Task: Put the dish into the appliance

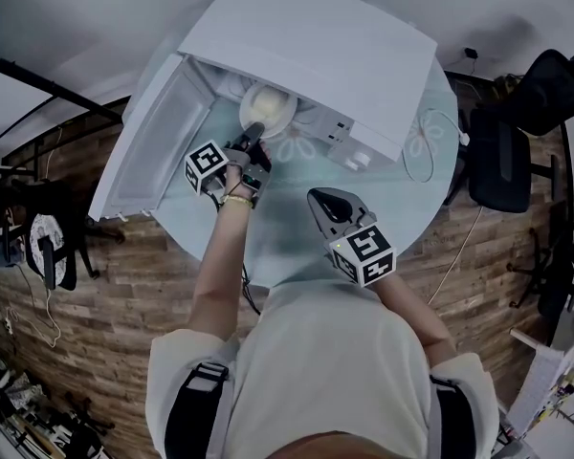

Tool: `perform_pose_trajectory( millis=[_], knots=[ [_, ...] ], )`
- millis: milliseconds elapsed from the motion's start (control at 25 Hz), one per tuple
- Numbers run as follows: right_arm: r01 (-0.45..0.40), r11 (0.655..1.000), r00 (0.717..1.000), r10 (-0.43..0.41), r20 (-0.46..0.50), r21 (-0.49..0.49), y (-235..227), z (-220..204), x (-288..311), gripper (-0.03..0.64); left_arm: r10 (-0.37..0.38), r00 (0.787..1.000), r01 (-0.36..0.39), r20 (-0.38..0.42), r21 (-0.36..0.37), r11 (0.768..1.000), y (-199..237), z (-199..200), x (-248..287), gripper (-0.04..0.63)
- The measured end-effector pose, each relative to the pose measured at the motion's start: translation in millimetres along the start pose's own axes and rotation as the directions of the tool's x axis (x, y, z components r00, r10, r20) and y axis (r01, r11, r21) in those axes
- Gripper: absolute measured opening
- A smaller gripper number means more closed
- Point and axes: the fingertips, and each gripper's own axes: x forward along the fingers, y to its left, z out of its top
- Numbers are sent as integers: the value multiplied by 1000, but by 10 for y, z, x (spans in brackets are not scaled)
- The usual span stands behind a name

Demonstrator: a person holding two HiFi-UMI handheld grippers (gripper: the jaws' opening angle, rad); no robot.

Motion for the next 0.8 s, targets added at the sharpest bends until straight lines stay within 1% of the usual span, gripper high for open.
perform_pose_trajectory(
  millis=[160, 520, 680, 800],
  knots=[
    [4, 1000, 1000, -4, -5, 7, -18, -17, 3, 6, 2, 1000, -2, -4, 0, 1000, -9, 56, 133, 55],
    [0, 1000, 1000, 0, -7, 9, -12, -15, 34, 6, 35, 999, -35, -4, 47, 998, -86, 146, 378, 55],
    [0, 1000, 1000, 0, -6, 10, -14, -17, 44, 6, 56, 998, -55, -13, 68, 996, -114, 179, 473, 55],
    [-1, 1000, 1000, 1, -4, 9, -20, -13, 39, 6, 88, 996, -86, -28, 86, 993, -105, 180, 526, 55]
  ],
)
